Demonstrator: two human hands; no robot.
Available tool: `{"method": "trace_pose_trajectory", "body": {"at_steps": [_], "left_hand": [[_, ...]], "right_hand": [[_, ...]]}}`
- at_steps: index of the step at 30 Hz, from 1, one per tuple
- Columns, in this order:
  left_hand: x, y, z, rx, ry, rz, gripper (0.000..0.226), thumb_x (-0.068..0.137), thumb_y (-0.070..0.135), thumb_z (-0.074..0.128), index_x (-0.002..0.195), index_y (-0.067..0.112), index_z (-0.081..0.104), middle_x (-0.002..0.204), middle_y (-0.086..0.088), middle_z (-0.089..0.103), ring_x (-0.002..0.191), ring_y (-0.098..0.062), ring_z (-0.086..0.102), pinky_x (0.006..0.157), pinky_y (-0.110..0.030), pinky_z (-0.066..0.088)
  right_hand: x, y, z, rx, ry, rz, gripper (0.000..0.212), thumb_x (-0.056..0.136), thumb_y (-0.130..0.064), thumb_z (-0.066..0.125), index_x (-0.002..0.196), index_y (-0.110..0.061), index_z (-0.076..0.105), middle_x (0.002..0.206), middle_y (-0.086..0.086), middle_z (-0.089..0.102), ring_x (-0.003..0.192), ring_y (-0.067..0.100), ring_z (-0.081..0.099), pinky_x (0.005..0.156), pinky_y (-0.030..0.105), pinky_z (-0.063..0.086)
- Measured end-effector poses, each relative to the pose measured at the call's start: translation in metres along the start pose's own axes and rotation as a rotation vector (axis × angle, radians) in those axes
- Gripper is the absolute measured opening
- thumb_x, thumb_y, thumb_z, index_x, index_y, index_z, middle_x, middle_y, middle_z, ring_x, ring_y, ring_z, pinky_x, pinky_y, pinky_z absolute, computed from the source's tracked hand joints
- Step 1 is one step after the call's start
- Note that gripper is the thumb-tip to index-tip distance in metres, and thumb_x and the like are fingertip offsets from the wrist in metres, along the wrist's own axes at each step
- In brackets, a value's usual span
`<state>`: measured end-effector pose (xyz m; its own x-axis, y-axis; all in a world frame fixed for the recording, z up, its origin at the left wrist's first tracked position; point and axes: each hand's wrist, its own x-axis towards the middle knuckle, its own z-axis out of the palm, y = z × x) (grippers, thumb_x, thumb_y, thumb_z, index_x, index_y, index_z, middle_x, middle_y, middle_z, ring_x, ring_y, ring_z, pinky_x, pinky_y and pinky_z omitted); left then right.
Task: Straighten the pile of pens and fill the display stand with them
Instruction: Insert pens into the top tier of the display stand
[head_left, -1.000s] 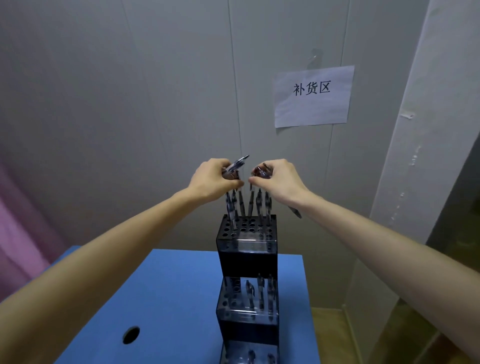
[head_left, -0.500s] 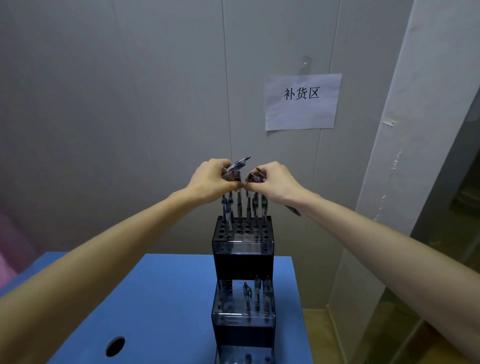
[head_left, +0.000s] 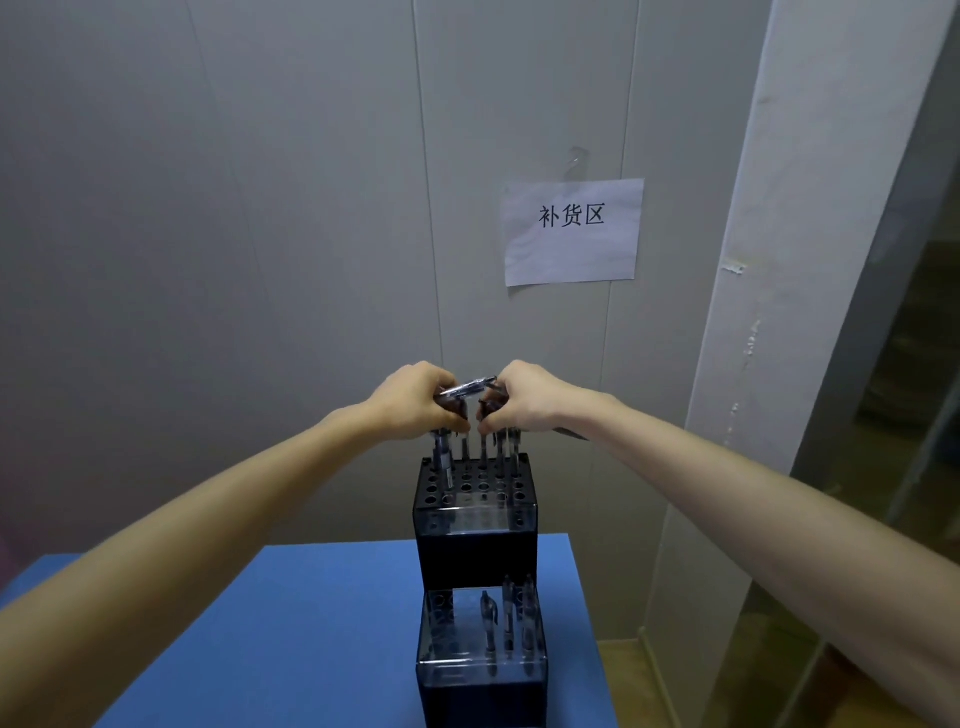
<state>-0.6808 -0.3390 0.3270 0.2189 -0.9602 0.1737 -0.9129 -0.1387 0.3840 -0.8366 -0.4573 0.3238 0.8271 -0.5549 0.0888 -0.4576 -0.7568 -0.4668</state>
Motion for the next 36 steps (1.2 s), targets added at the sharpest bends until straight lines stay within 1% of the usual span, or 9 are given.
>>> {"method": "trace_pose_trajectory", "body": {"at_steps": [7, 10, 15, 17, 20, 24, 27, 32, 36], "left_hand": [[0.002, -0.002, -0.007, 0.004, -0.147, -0.045, 0.033, 0.087, 0.041, 0.080, 0.088, 0.009, 0.074, 0.072, -0.001, 0.064, 0.062, -0.015, 0.052, 0.060, -0.030, 0.038], [-0.001, -0.010, -0.012, -0.077, -0.077, -0.054, 0.041, 0.096, 0.047, 0.066, 0.094, 0.007, 0.071, 0.074, -0.003, 0.060, 0.064, -0.017, 0.048, 0.062, -0.032, 0.036], [-0.012, -0.006, -0.024, -0.293, 0.106, -0.033, 0.029, 0.108, 0.032, 0.047, 0.101, 0.012, 0.066, 0.096, -0.001, 0.072, 0.071, -0.015, 0.054, 0.065, -0.028, 0.045], [-0.018, 0.002, -0.028, -0.395, 0.200, -0.014, 0.032, 0.109, 0.033, 0.043, 0.099, 0.010, 0.062, 0.089, 0.000, 0.070, 0.069, -0.014, 0.057, 0.063, -0.029, 0.048], [-0.024, 0.011, -0.033, -0.389, 0.356, 0.041, 0.042, 0.110, 0.038, 0.042, 0.092, 0.006, 0.062, 0.081, -0.001, 0.065, 0.072, -0.014, 0.058, 0.071, -0.034, 0.051], [-0.033, 0.019, -0.034, -0.335, 0.437, 0.087, 0.042, 0.108, 0.045, 0.043, 0.091, 0.013, 0.065, 0.082, 0.002, 0.061, 0.077, -0.009, 0.055, 0.072, -0.027, 0.044], [-0.035, 0.020, -0.029, -0.405, 0.427, 0.137, 0.036, 0.105, 0.044, 0.050, 0.098, 0.015, 0.070, 0.080, 0.008, 0.063, 0.075, 0.003, 0.056, 0.073, -0.024, 0.045], [-0.038, 0.022, -0.014, -0.491, 0.352, 0.165, 0.032, 0.097, 0.047, 0.066, 0.089, 0.017, 0.074, 0.071, 0.003, 0.068, 0.060, -0.012, 0.055, 0.063, -0.032, 0.049], [-0.041, 0.022, -0.011, -0.466, 0.289, 0.148, 0.027, 0.097, 0.049, 0.066, 0.100, 0.025, 0.077, 0.088, 0.006, 0.079, 0.080, -0.019, 0.074, 0.078, -0.037, 0.061]], "right_hand": [[-0.010, 0.000, -0.003, 0.057, -0.034, -0.020, 0.029, 0.088, -0.031, 0.075, 0.074, -0.009, 0.063, 0.064, 0.001, 0.054, 0.058, 0.017, 0.048, 0.059, 0.031, 0.039], [-0.018, 0.006, -0.004, 0.239, 0.056, -0.044, 0.035, 0.099, -0.030, 0.063, 0.069, -0.013, 0.055, 0.061, -0.001, 0.047, 0.055, 0.014, 0.042, 0.058, 0.030, 0.036], [-0.035, 0.001, -0.010, 0.397, 0.263, -0.045, 0.037, 0.105, -0.039, 0.050, 0.096, -0.013, 0.076, 0.092, -0.005, 0.076, 0.056, 0.007, 0.058, 0.065, 0.024, 0.048], [-0.043, -0.003, -0.015, 0.359, 0.314, -0.035, 0.047, 0.107, -0.039, 0.045, 0.087, -0.010, 0.076, 0.073, -0.017, 0.072, 0.057, -0.003, 0.059, 0.068, 0.018, 0.044], [-0.050, -0.005, -0.019, 0.353, 0.381, -0.006, 0.057, 0.105, -0.041, 0.044, 0.073, -0.003, 0.073, 0.049, -0.011, 0.058, 0.046, 0.001, 0.050, 0.060, 0.023, 0.040], [-0.055, 0.000, -0.019, 0.358, 0.394, -0.024, 0.049, 0.103, -0.043, 0.051, 0.072, -0.013, 0.074, 0.057, 0.001, 0.045, 0.051, 0.013, 0.042, 0.057, 0.027, 0.036], [-0.057, 0.007, -0.015, 0.347, 0.399, -0.039, 0.041, 0.101, -0.045, 0.057, 0.081, -0.015, 0.075, 0.064, -0.003, 0.057, 0.056, 0.009, 0.049, 0.060, 0.025, 0.041], [-0.056, 0.017, -0.006, 0.283, 0.405, -0.030, 0.039, 0.097, -0.047, 0.062, 0.084, -0.013, 0.076, 0.078, 0.002, 0.074, 0.072, 0.019, 0.067, 0.070, 0.033, 0.051], [-0.058, 0.019, -0.007, 0.334, 0.367, -0.007, 0.041, 0.098, -0.046, 0.062, 0.087, -0.008, 0.074, 0.082, 0.008, 0.074, 0.058, 0.012, 0.052, 0.065, 0.031, 0.043]]}}
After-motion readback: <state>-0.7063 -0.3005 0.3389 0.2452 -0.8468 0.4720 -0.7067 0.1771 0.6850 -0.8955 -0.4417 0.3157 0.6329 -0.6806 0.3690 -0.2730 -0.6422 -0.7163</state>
